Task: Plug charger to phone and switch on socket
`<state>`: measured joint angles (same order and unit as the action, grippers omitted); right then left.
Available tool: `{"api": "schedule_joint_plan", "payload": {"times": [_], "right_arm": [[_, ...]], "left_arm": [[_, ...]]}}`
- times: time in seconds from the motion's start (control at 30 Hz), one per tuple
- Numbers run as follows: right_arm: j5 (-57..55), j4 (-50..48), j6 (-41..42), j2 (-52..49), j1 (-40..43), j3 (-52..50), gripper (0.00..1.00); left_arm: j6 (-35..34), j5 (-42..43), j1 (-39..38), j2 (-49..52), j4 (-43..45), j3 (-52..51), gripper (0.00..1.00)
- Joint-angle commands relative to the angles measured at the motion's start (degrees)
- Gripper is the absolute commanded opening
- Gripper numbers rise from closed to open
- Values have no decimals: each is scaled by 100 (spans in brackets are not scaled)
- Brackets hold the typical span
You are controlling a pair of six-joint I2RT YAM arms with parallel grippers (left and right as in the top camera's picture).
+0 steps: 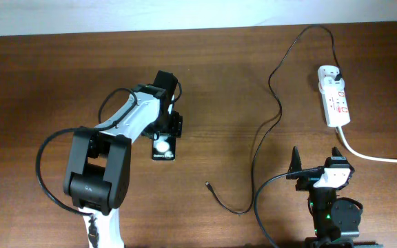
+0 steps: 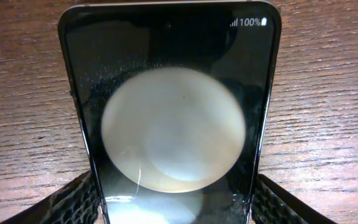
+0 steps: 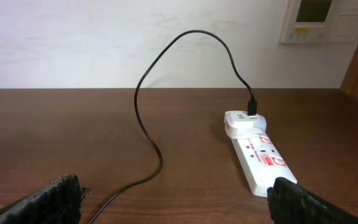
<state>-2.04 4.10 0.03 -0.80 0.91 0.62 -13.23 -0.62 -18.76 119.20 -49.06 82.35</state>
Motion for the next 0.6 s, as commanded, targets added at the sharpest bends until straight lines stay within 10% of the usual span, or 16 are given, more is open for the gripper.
{"api": "schedule_joint_plan", "payload": {"times": [0.0, 0.57], "right_arm": [[28, 44, 20, 33, -52, -31, 98], [26, 44, 20, 33, -52, -31, 98]], "left_arm": [[4, 190, 31, 105, -72, -44, 55], [4, 190, 31, 105, -72, -44, 55]]}}
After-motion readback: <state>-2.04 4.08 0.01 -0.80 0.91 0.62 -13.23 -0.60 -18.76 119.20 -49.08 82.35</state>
